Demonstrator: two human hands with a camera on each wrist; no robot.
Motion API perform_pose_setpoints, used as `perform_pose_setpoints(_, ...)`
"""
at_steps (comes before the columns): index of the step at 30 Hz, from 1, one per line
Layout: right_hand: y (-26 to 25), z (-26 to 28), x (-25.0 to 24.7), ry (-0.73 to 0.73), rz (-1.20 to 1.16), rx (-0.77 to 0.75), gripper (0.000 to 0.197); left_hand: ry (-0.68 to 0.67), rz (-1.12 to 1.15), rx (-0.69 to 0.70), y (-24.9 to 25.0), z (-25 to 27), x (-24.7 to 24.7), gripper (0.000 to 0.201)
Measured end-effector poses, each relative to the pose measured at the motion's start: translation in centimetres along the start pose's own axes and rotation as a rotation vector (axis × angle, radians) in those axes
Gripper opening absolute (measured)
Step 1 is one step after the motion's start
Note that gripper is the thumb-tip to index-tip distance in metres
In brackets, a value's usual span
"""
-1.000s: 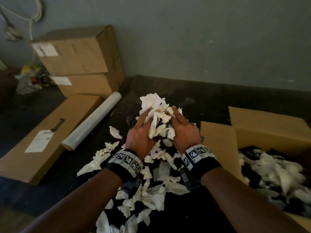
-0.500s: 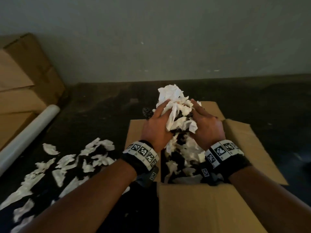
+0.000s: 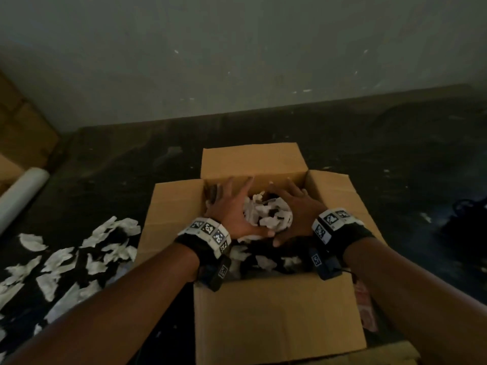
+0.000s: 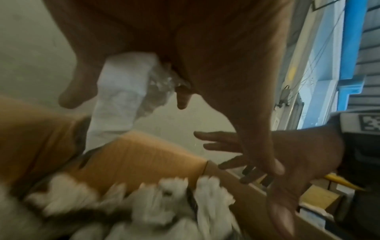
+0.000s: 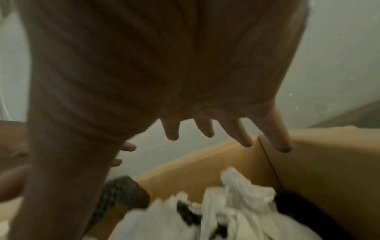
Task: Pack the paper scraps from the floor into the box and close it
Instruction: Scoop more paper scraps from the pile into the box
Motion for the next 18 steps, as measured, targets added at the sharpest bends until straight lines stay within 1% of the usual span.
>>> perform_pose_setpoints(3, 0.2, -0.4, -2.0, -0.018, 0.017, -0.006, 0.159, -0.008, -0.094, 0.006, 1.4, -0.9, -2.6, 0.150)
perform_pose_setpoints(6, 0.0, -1.5, -2.7, -0.059, 0.053, 0.014, 0.157, -0.069, -0.189, 0.006, 2.2, -2.7, -3.0, 0.155)
perform_pose_setpoints(9, -0.2, -3.1, -2.0, -0.176, 0.094, 0.044, 0.160, -0.219, -0.255, -0.009, 2.0, -4.1, -1.2, 0.163)
perform_pose_setpoints(11, 0.4, -4.6, -0.4, -0.267, 0.131, 0.126, 0.164, -0.330, -0.305, -0.026, 1.3, -5.2, 1.0, 0.171)
perform_pose_setpoints(12, 1.0, -5.3, 0.6, -0.293, 0.148, 0.166, 0.162, -0.363, -0.322, -0.034, 0.9, -5.6, 2.2, 0.176)
perform_pose_setpoints(14, 2.3, -6.6, 2.8, -0.315, 0.147, 0.205, 0.148, -0.415, -0.311, -0.061, 0.0, -6.7, 4.8, 0.182)
perform_pose_setpoints(16, 4.0, -7.6, 5.5, -0.324, 0.096, 0.240, 0.127, -0.460, -0.265, -0.080, -1.0, -7.5, 7.6, 0.178)
perform_pose_setpoints(17, 4.5, -7.8, 6.6, -0.327, 0.072, 0.260, 0.122, -0.477, -0.241, -0.082, -1.2, -7.6, 8.7, 0.173)
perform_pose_setpoints(18, 4.8, -8.1, 7.7, -0.325, 0.053, 0.274, 0.123, -0.483, -0.218, -0.084, -1.5, -7.5, 9.4, 0.170)
Point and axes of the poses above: each hand's wrist, its own z-axis away from the middle knuckle, its own x-axis out of the palm, y = z × x, the point moved 1 cm from there along -z, towards the middle knuckle, and after that the axes turned 5 degrees about -x, right-handed, at the moved point
